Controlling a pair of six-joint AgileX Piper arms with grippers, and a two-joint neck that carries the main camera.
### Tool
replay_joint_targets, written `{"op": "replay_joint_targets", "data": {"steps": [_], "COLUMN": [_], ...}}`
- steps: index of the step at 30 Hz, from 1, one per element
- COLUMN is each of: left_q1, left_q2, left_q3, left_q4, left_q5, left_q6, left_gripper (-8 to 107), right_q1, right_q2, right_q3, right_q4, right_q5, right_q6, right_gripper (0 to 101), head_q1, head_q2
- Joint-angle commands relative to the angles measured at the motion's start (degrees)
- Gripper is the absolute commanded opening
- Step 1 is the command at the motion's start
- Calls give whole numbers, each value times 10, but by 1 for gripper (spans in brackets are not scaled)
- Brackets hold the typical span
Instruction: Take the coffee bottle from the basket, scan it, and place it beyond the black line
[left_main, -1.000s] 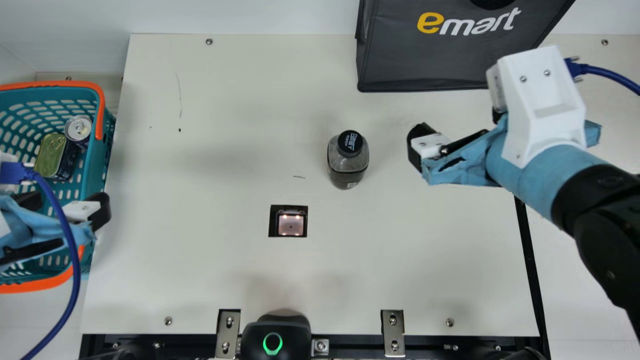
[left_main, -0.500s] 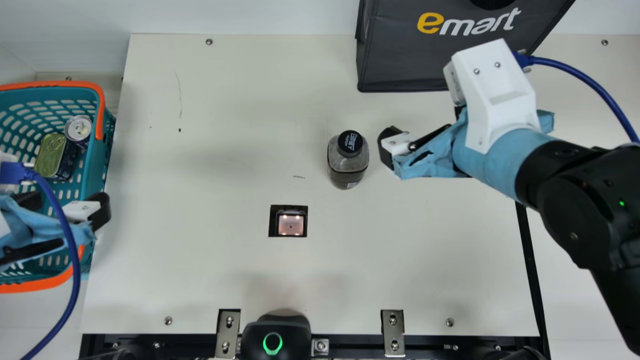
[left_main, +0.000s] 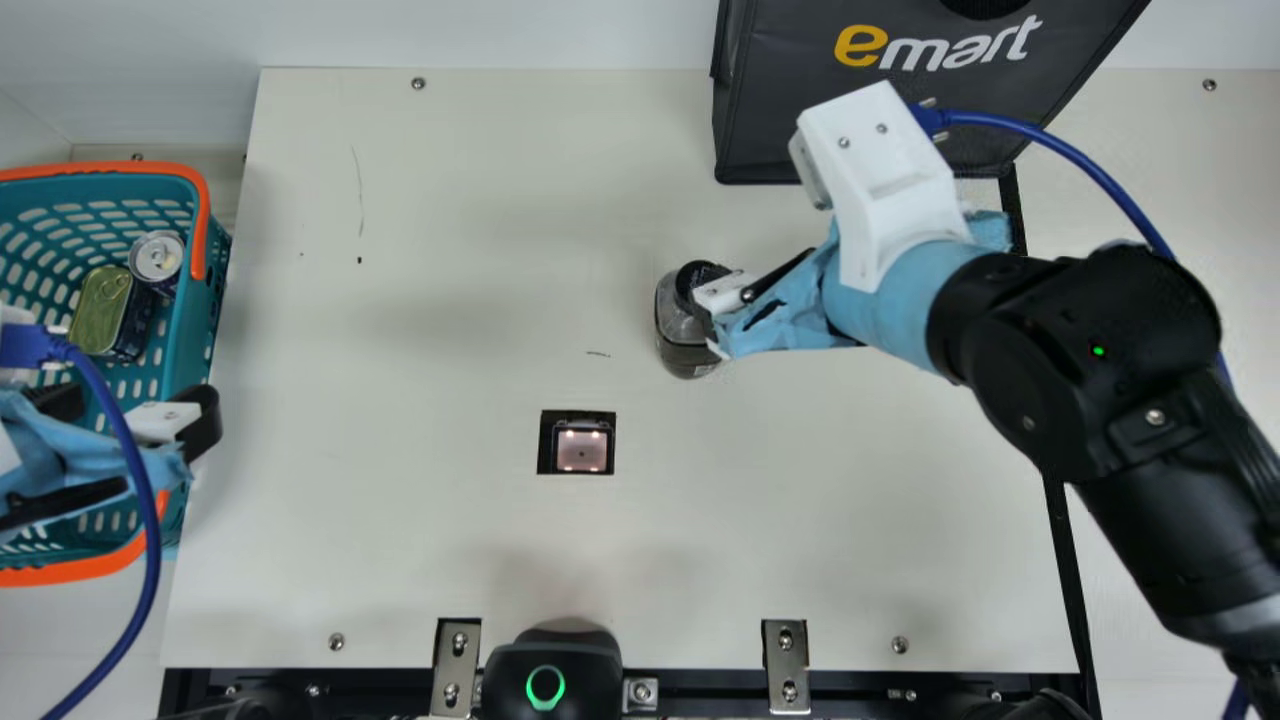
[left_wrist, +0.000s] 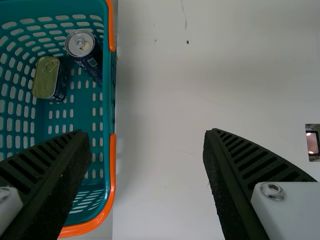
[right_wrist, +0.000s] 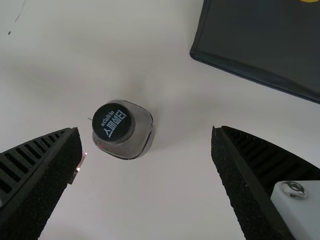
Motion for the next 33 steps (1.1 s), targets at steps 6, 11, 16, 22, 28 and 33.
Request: {"op": "replay_joint_targets", "data": {"steps": [6, 11, 16, 22, 28, 33], "left_q1": [0, 0, 0, 0, 0, 0], "left_q2": [0, 0, 0, 0, 0, 0], "left_q3": [0, 0, 0, 0, 0, 0], "left_q4": [0, 0, 0, 0, 0, 0], "left_q5": [0, 0, 0, 0, 0, 0], "left_q6": [0, 0, 0, 0, 0, 0], "left_gripper": [90, 90, 90, 90, 90, 90], "right_q1": [26, 39, 51, 64, 71, 72], "right_q2": [25, 44, 65, 91, 115, 130], "right_q3": [-2, -5, -9, -16, -23, -22], "right_q4": [-11, -16, -23, -34, -44, -50], "right_q5": [-3, -8, -12, -15, -17, -19], "right_q6": [15, 22, 30, 41, 48, 51], "right_gripper": [91, 91, 91, 91, 91, 91], "head_q1": [-16, -16, -16, -16, -16, -16], "head_q2": [1, 1, 1, 1, 1, 1]}}
